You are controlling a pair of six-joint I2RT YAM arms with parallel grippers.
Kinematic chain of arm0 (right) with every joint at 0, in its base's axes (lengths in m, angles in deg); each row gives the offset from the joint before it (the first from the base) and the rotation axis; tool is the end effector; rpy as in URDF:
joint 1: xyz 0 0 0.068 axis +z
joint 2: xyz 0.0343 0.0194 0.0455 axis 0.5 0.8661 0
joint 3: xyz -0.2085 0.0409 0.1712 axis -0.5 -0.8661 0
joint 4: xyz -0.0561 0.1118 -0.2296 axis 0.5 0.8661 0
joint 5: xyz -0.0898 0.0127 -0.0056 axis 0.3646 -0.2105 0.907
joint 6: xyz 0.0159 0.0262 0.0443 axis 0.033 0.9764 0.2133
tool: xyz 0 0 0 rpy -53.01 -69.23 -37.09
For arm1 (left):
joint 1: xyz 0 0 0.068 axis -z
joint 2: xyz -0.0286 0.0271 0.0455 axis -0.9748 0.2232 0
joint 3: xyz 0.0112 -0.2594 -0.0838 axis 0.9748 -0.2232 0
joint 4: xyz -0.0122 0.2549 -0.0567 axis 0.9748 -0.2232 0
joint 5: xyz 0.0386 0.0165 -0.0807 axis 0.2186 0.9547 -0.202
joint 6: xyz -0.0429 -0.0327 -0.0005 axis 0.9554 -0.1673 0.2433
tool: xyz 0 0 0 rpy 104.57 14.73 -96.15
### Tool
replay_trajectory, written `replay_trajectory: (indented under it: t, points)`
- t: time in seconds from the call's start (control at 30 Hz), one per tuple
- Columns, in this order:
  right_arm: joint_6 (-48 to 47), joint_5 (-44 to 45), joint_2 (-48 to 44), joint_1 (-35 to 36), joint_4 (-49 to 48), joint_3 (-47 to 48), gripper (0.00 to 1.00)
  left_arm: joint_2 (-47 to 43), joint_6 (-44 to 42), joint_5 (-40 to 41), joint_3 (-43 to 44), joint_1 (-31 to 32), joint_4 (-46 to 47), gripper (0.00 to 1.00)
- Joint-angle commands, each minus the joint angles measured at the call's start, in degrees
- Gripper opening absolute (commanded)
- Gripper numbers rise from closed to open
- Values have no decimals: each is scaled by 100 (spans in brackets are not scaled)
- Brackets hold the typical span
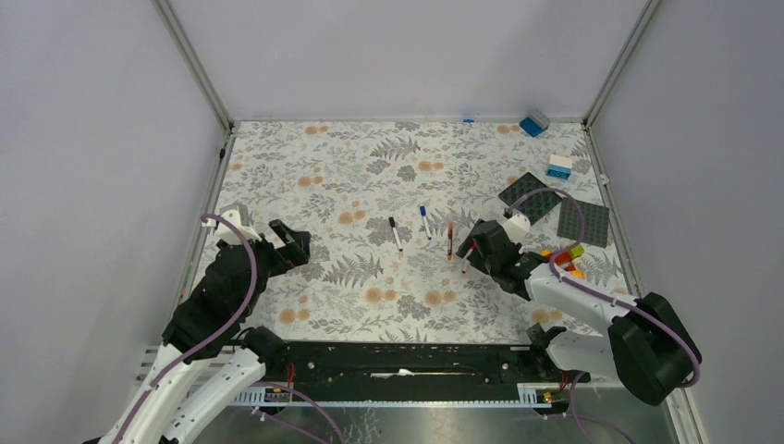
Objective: Insert the pens into the pen caps
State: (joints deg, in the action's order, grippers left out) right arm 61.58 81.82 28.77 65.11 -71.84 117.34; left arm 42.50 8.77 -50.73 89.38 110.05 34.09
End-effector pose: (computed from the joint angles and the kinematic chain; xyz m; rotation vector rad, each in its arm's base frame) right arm 0.1954 0.1209 0.1753 0.6151 2.2217 0.3768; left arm 0.0817 -0.0352 0.3239 -0.3392 1.8864 -0.3967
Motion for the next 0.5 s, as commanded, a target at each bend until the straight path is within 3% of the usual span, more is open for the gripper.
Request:
replay_trajectory:
  t: [0.0,0.13,0.47]
  points:
    - [-718,602,-367,-47,-79,412,83,-51,-116,23,12,-10,214,99]
    - [-1620,651,-453,-41,-156,828,99,-73,-208,-93,-45,-10,365,99]
    - [-2858,497,-1032,-42,145,1607,100,289,-348,138,58,-12,319,99]
